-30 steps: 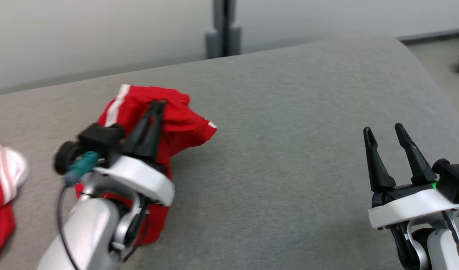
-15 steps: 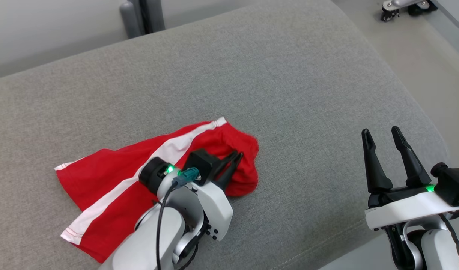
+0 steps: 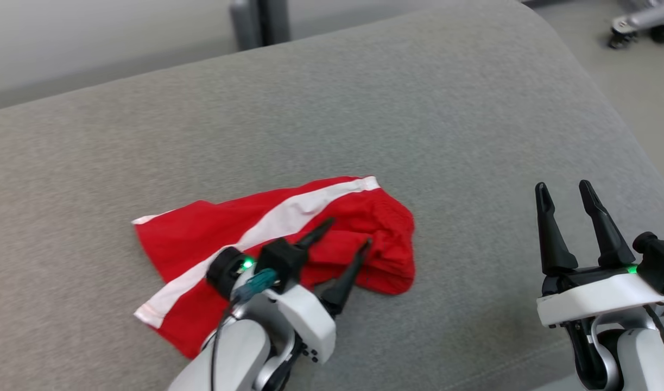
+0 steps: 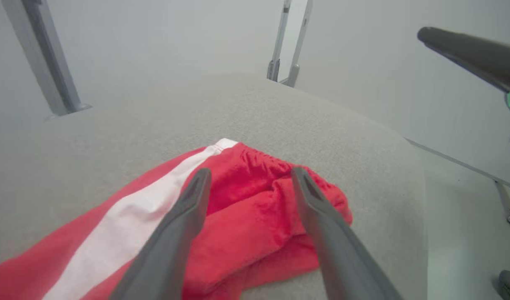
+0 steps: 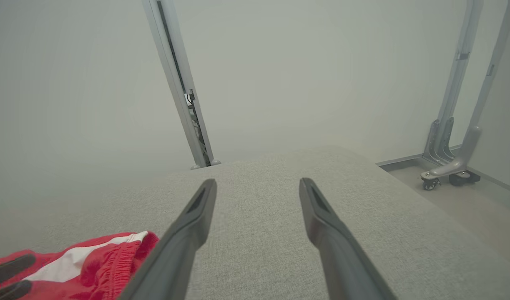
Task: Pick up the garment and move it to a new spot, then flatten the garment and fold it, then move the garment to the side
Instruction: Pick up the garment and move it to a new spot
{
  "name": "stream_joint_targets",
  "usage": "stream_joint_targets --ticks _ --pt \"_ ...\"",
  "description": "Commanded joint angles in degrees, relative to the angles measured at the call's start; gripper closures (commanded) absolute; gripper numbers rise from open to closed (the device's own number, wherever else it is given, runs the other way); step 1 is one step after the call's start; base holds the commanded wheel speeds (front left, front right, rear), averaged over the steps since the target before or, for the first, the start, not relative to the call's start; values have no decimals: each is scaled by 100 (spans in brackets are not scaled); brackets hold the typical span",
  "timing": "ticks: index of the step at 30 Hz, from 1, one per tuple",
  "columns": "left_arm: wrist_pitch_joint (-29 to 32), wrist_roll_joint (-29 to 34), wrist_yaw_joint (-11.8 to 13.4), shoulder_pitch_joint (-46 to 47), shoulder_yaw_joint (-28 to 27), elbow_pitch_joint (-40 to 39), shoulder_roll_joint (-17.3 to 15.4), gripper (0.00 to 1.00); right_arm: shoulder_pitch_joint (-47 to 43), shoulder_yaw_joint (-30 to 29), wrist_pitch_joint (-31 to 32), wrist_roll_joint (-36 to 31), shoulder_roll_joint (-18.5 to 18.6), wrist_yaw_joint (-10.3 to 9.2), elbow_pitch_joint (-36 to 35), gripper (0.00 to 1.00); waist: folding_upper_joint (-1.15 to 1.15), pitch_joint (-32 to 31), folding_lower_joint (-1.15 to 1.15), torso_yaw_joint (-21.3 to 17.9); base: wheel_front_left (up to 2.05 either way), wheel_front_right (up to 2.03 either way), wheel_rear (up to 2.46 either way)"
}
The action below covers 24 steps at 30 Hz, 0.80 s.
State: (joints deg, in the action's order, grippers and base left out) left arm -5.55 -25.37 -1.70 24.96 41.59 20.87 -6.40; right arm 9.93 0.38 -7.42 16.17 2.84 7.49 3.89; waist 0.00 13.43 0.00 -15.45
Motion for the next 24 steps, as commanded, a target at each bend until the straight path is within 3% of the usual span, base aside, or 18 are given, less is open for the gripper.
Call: stream_joint_targets --ticks 1,8,14,24 --pt "-104 -37 90 -87 -88 -82 -79 0 -22 -40 33 -59 20 1 -38 0 0 -159 0 265 0 0 0" --pt "-583 -381 686 -577 -909 -655 -425 0 -149 -186 213 -201 21 1 -172 0 0 -477 0 916 0 0 0" --pt "-760 -643 1040 -926 -1637 -1014 -836 0 -272 -225 374 -317 21 1 -278 0 0 -714 0 1326 0 0 0" --pt "-724 -783 1568 -1869 -2372 -1823 -1561 0 -637 -227 581 -421 25 1 -387 0 0 -1142 0 1574 0 0 0"
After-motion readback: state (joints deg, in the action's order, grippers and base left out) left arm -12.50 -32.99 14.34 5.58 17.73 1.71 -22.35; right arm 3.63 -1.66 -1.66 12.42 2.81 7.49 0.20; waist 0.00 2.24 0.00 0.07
